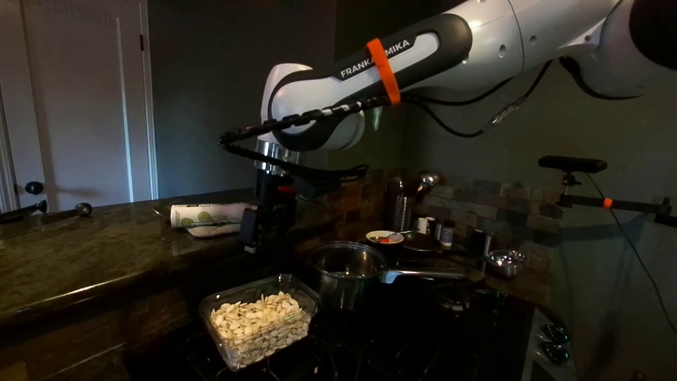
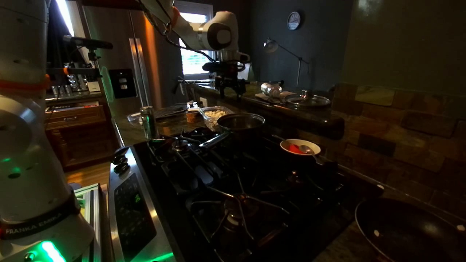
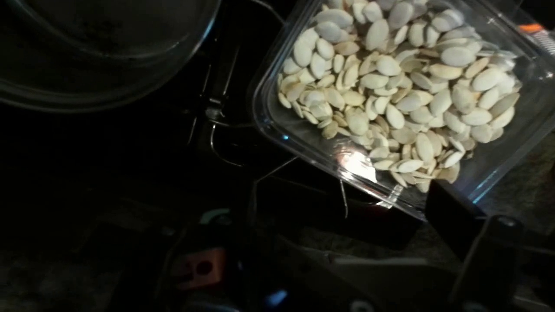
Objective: Empty some of the grains into the pot then place the container on the counter
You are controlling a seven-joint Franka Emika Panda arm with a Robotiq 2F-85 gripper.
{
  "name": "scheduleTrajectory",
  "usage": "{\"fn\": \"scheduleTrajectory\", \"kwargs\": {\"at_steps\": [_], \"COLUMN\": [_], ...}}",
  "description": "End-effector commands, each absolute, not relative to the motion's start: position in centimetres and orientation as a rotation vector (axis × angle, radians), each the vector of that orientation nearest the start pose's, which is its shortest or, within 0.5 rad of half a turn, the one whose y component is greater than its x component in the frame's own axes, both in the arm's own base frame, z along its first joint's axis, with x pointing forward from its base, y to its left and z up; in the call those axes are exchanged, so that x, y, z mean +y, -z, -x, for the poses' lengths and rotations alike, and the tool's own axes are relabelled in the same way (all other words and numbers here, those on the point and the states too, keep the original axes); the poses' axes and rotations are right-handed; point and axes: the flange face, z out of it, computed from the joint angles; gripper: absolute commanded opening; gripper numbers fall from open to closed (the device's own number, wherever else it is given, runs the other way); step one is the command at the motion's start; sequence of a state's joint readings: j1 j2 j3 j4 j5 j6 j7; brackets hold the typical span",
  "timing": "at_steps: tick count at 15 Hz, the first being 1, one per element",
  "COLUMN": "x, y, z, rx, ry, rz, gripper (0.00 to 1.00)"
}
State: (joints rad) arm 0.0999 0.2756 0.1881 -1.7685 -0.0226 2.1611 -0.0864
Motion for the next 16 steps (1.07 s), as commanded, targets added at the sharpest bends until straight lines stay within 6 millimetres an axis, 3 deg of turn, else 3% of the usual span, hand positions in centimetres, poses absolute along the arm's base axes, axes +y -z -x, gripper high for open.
{"fn": "scheduleTrajectory", "kwargs": {"at_steps": [1,6,16], "x": [14.2,11.8,11.5], "y": [-39.0,-35.7,-34.4], "z": [-64.9,-64.9,-63.7], "rx": [-0.640,-0.733,-0.868], "ry": [0.077,-0.053,-0.135], "rz": [2.993,2.944,2.879], "gripper": [1.00,1.00,0.97]}}
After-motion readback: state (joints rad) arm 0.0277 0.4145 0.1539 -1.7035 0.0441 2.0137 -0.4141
